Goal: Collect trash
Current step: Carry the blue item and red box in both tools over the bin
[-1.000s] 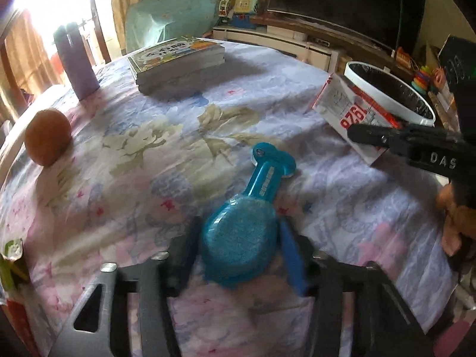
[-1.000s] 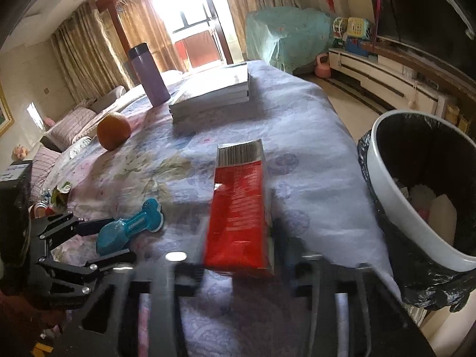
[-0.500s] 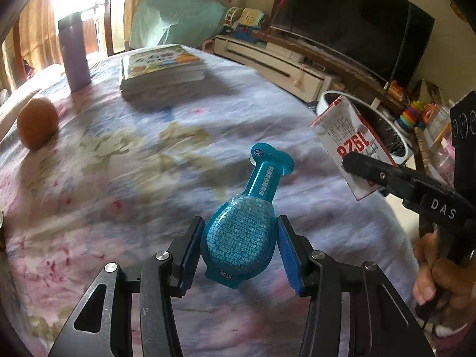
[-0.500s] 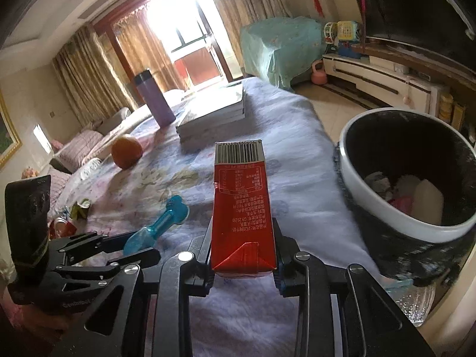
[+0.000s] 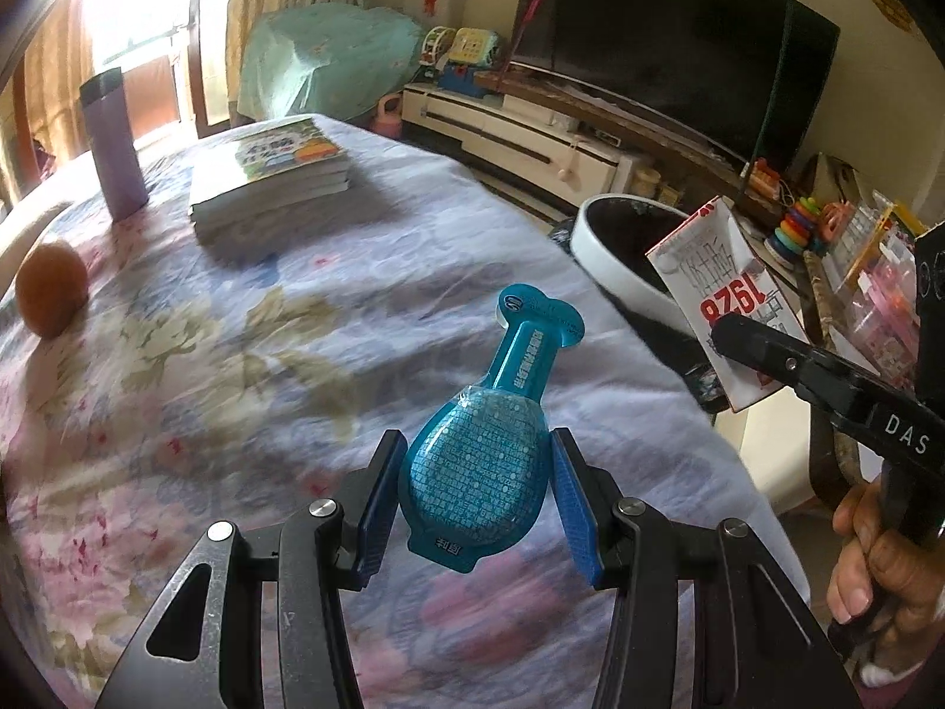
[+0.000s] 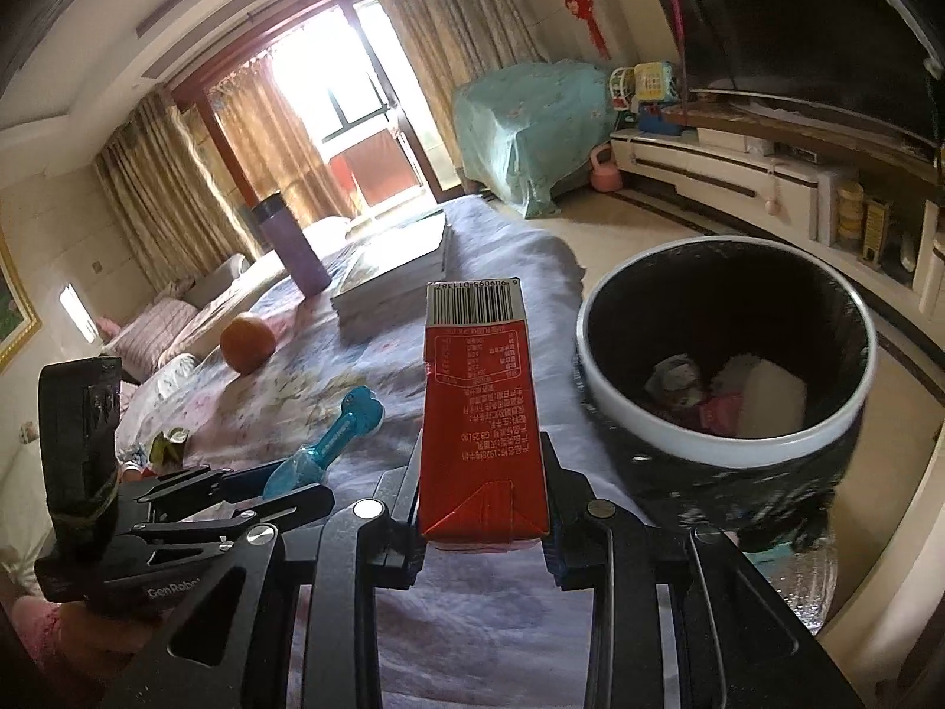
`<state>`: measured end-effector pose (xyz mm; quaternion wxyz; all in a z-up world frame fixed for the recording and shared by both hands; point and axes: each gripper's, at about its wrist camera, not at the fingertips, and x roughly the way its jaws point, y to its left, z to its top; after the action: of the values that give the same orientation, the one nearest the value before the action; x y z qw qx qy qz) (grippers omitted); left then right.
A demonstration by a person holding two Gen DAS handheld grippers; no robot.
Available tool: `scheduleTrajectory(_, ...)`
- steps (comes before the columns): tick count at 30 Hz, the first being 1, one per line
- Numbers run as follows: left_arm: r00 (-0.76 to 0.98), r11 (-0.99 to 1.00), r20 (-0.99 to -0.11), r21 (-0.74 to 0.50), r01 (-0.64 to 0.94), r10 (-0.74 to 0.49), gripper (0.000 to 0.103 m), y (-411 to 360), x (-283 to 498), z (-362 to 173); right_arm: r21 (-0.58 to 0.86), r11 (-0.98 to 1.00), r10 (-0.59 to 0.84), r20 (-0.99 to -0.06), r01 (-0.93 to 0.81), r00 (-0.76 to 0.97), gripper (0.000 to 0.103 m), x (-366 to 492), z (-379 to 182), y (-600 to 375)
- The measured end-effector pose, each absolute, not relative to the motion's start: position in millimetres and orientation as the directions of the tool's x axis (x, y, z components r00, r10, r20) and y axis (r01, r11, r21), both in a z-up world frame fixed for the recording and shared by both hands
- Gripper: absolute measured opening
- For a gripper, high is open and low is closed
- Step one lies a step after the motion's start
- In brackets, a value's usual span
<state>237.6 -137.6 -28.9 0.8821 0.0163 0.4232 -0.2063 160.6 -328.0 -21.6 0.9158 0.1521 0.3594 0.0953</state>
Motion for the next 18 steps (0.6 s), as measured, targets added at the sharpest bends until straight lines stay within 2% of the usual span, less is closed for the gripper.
scheduleTrajectory(18,0.533,0.881,-0.751,-0.135,0.453,-0.39,0.047,-184.4,245.3,-20.5,0.367,0.93,0.233,-0.616,0.012,0.752,0.031,144.8,-19.3,-372.7)
